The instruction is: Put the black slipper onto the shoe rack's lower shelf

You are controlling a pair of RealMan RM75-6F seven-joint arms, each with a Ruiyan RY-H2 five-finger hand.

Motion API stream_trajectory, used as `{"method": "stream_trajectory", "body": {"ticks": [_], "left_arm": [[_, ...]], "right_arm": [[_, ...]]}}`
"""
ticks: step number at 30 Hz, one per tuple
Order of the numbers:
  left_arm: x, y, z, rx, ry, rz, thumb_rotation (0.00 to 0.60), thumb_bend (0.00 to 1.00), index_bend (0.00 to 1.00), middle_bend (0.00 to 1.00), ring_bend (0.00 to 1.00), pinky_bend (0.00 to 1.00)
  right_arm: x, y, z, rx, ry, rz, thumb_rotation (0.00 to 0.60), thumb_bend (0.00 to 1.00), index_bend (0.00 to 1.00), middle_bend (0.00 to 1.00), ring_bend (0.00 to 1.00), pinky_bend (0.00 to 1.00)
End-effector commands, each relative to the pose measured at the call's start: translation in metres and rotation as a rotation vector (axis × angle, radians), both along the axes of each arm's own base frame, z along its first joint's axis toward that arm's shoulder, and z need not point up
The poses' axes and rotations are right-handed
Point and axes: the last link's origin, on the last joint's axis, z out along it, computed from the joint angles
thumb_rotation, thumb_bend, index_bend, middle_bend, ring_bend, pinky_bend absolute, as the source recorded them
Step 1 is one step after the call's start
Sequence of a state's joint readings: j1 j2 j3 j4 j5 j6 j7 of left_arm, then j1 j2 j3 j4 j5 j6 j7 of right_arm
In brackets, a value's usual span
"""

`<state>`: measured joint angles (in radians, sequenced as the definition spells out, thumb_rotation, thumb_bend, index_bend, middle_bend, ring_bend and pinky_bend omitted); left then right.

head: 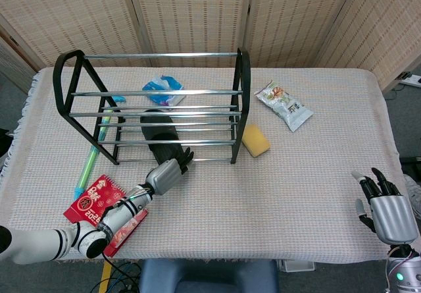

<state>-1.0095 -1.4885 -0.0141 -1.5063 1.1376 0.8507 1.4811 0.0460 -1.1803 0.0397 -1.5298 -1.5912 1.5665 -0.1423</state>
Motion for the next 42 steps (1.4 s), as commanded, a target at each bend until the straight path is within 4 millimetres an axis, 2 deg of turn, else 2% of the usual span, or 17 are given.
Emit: {"method": "stream_trajectory", "body": {"ticks": [1, 8, 14, 19, 22, 27, 37, 42], "left_arm": [[0.0, -0.001, -0.002, -0.001, 0.009, -0.008, 0.6, 0.22, 0.12, 0.04, 0.01, 0.33], [-0.004, -0.002, -0.005, 0.011, 0.027, -0.003, 0.6, 0.22, 0.19, 0.04, 0.01, 0.33], [-0.01, -0.002, 0.001, 0.026, 0.033, 0.024, 0.6, 0.22, 0.24, 0.04, 0.01, 0.33], [-0.014, -0.005, 0.005, 0.027, 0.037, 0.035, 0.6, 0.22, 0.24, 0.04, 0.01, 0.33], [-0.015, -0.01, 0.01, 0.017, 0.004, 0.057, 0.6, 0.22, 0.2, 0.04, 0.01, 0.33], [-0.02, -0.025, 0.024, 0.0, -0.082, 0.113, 0.6, 0.22, 0.13, 0.04, 0.01, 0.33], [-0.041, -0.071, 0.051, -0.117, -0.266, 0.204, 0.6, 0.22, 0.17, 0.04, 0.02, 0.33], [-0.055, -0.088, 0.068, -0.132, -0.346, 0.26, 0.6, 0.22, 0.17, 0.04, 0.02, 0.33]], "right_arm": [[0.0, 0.0, 0.0, 0.001, -0.001, -0.003, 0.6, 0.54, 0.15, 0.29, 0.13, 0.28], [-0.001, 0.0, 0.0, 0.004, -0.005, -0.006, 0.6, 0.54, 0.15, 0.29, 0.13, 0.28], [-0.001, 0.0, 0.0, 0.004, -0.006, -0.006, 0.6, 0.54, 0.15, 0.29, 0.13, 0.28], [0.0, 0.0, 0.0, 0.006, -0.006, -0.002, 0.6, 0.53, 0.15, 0.29, 0.13, 0.28], [0.001, 0.0, 0.0, 0.005, -0.005, 0.001, 0.6, 0.54, 0.15, 0.29, 0.13, 0.28], [0.0, 0.0, 0.004, -0.003, 0.002, -0.001, 0.6, 0.54, 0.15, 0.29, 0.13, 0.28], [-0.001, -0.003, 0.009, -0.01, 0.014, -0.002, 0.6, 0.54, 0.15, 0.29, 0.13, 0.28], [0.0, -0.004, 0.009, -0.005, 0.009, -0.001, 0.6, 0.54, 0.15, 0.29, 0.13, 0.28]]}}
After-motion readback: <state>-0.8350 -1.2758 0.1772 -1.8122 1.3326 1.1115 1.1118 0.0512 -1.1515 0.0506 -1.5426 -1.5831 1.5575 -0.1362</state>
